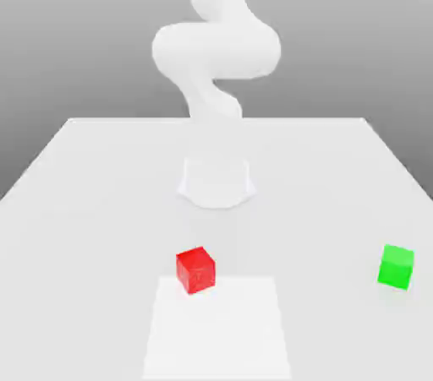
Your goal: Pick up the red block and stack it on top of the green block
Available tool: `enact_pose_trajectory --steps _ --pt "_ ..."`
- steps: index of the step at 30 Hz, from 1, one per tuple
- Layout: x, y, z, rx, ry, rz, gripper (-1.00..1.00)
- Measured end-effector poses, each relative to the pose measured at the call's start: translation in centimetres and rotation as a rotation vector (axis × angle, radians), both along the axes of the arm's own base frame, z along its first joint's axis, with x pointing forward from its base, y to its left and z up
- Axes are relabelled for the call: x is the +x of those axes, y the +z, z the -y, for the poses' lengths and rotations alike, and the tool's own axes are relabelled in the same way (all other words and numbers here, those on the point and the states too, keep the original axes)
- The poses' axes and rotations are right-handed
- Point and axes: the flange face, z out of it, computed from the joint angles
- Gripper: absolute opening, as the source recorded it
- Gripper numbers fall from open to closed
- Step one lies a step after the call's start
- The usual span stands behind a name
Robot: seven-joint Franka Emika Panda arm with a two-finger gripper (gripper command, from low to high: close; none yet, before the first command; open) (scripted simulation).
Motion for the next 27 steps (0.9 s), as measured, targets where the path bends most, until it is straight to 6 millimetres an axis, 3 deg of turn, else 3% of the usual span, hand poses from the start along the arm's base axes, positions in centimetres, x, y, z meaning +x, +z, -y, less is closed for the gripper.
enact_pose_trajectory --steps 4,9,13,17,20,27 --pt "3.2 -9.9 0.2 -0.082 0.076 -0.151 0.0" --pt "3.6 -22.5 1.4 -0.143 0.178 -0.339 0.0" --pt "1.1 -32.6 2.6 -0.161 0.277 -0.499 0.0" --pt "-3.9 -42.9 3.6 -0.154 0.396 -0.667 0.0" --pt "-5.1 -46.4 3.8 -0.154 0.424 -0.708 0.0" --pt "-5.4 -50.3 3.8 -0.154 0.429 -0.713 0.0"
